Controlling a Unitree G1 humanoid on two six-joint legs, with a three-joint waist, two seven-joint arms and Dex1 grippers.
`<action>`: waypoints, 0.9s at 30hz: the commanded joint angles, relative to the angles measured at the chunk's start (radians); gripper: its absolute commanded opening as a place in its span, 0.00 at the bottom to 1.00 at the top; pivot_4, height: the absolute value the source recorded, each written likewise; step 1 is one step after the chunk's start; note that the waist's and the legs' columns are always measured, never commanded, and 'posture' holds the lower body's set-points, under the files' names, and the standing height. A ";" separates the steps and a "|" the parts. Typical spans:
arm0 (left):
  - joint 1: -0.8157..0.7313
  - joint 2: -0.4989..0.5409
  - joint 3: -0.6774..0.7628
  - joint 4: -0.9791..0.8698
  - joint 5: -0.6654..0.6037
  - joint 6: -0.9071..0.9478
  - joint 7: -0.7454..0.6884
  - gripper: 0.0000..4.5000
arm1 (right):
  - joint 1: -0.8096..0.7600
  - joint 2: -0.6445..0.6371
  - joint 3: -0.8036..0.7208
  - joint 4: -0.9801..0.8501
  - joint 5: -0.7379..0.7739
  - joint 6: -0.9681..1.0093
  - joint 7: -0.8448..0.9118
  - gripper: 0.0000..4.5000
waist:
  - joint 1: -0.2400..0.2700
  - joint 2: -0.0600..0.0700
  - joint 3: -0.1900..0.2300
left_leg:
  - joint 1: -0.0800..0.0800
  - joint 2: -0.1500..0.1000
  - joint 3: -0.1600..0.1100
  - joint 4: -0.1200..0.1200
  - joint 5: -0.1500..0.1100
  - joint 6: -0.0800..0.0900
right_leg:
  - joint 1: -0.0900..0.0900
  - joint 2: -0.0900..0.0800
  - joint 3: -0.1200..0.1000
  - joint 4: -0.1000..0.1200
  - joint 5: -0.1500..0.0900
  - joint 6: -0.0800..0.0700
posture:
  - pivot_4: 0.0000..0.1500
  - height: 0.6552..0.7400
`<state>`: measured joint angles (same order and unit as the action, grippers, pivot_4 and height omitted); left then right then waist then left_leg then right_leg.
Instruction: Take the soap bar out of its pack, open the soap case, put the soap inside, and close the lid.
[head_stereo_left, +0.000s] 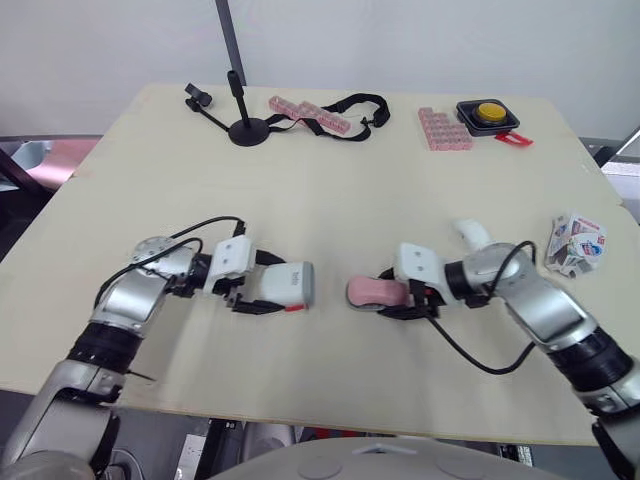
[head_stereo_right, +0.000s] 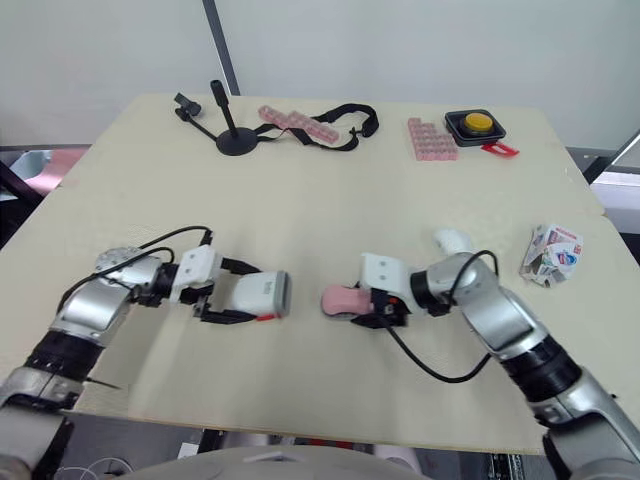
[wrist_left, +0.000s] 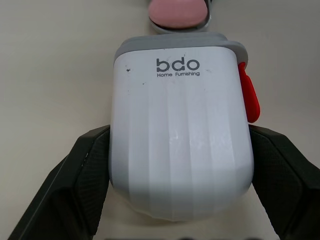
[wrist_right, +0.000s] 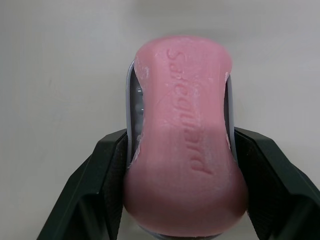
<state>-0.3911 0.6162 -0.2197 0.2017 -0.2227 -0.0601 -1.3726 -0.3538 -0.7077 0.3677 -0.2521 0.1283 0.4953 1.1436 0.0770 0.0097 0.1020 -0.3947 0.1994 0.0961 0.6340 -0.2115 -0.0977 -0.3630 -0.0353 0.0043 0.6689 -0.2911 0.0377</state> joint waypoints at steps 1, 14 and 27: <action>-0.052 -0.033 -0.029 -0.015 0.015 0.018 0.009 0.77 | 0.004 -0.045 -0.062 -0.056 0.036 -0.026 0.025 0.57 | -0.002 0.000 0.000 | 0.000 0.000 0.000 0.000 0.000 0.000 | 0.000 0.000 0.000 0.000 0.000 0.000 | 1.00 0.99; -0.156 -0.144 -0.118 0.057 0.084 0.007 0.022 0.77 | 0.027 -0.070 -0.116 -0.137 0.086 0.029 -0.005 0.57 | 0.003 0.000 0.000 | 0.000 0.000 0.000 -0.001 0.000 0.000 | 0.001 0.001 0.001 0.000 0.000 0.000 | 1.00 0.99; -0.178 -0.192 -0.124 0.054 0.092 0.007 0.031 0.77 | -0.031 -0.077 -0.042 -0.155 0.050 0.151 -0.041 0.57 | 0.005 0.000 0.000 | 0.000 0.000 0.000 -0.001 0.000 0.000 | 0.001 0.001 0.001 0.000 0.000 0.000 | 1.00 0.99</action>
<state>-0.5488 0.4234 -0.3554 0.2733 -0.1235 -0.0406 -1.3452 -0.3630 -0.7762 0.3308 -0.3749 0.1829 0.6340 1.1111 0.0816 0.0099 0.1021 -0.3946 0.1995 0.0962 0.6334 -0.2117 -0.0976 -0.3621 -0.0345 0.0057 0.6688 -0.2911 0.0377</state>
